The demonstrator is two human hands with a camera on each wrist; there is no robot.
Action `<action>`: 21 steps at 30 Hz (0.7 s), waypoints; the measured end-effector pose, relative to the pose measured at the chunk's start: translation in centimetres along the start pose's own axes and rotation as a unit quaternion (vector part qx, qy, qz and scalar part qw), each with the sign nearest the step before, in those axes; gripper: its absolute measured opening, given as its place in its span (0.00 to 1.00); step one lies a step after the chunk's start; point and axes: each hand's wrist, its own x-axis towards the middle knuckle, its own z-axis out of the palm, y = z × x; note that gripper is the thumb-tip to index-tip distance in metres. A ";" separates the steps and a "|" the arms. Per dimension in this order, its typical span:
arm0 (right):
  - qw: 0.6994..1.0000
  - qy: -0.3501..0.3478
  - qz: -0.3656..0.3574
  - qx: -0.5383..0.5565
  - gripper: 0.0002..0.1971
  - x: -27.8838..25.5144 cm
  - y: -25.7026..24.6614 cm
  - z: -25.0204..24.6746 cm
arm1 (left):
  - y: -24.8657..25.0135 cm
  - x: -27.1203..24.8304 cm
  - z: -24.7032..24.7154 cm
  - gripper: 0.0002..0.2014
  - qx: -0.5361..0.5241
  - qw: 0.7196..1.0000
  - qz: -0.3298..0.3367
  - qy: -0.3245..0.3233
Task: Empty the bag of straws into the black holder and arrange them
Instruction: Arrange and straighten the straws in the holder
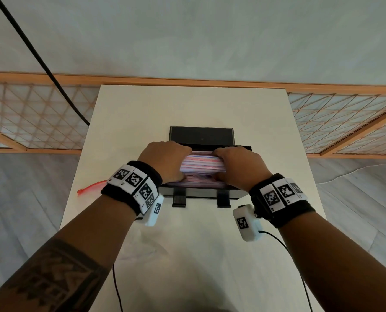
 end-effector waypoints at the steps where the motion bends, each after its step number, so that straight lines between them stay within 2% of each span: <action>1: 1.000 -0.002 -0.001 -0.007 0.23 0.0 -0.1 0.2 | 0.1 0.0 0.2 0.18 0.010 1.000 0.004 0.001; 9: 1.000 0.013 -0.005 -0.019 0.19 0.0 -0.3 0.4 | 0.7 0.0 0.3 0.17 0.015 1.000 0.009 0.014; 17: 0.999 0.047 -0.020 0.006 0.19 -0.5 -0.2 -3.4 | 0.2 -0.1 -3.2 0.16 0.002 1.000 0.005 0.027; 19: 0.998 0.056 -0.030 0.012 0.21 -0.5 -0.4 -4.1 | 0.0 -0.1 -3.9 0.15 0.004 1.000 0.002 0.030; 21: 0.995 0.089 -0.046 0.004 0.27 -0.8 -0.5 -4.2 | -0.3 -0.1 -4.1 0.16 -0.004 1.000 -0.004 0.028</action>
